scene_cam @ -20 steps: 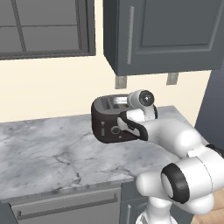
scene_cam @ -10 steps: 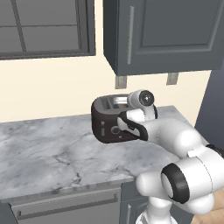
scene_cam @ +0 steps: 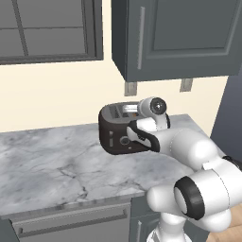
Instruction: Start the toaster. Once the lever pops up, take the bread to the plate on the dining counter.
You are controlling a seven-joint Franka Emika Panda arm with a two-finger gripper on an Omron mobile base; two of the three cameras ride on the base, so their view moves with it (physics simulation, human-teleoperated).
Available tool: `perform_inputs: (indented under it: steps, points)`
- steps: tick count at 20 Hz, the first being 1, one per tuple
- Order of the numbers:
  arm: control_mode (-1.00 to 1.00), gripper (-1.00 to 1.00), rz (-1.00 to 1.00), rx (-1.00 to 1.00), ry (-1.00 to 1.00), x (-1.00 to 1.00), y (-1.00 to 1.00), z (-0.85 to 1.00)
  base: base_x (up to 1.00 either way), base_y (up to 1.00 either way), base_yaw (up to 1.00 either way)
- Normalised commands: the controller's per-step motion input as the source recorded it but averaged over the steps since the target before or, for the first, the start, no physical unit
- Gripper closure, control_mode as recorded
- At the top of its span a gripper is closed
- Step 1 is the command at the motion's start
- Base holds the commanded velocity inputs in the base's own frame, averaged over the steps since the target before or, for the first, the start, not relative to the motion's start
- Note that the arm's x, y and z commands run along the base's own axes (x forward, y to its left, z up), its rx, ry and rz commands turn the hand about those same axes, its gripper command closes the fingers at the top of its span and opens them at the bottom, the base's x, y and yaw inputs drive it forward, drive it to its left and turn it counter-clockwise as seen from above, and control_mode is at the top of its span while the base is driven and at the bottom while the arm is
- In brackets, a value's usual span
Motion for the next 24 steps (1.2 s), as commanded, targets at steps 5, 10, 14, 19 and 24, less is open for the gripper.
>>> perform_inputs:
  steps: [5,10,14,19,24]
  points:
    - [-1.0,-1.0,0.0,0.0,0.0,0.0,0.0,0.0,0.0,0.0,0.0]
    - [-1.0,-1.0,0.0,0.0,0.0,0.0,0.0,0.0,0.0,0.0,0.0]
    - [-1.0,-1.0,0.0,0.0,0.0,0.0,0.0,0.0,0.0,0.0,0.0]
    - [-1.0,-1.0,0.0,0.0,0.0,0.0,0.0,0.0,0.0,0.0,0.0]
    - [-1.0,-1.0,0.0,0.0,0.0,0.0,0.0,0.0,0.0,0.0,0.0]
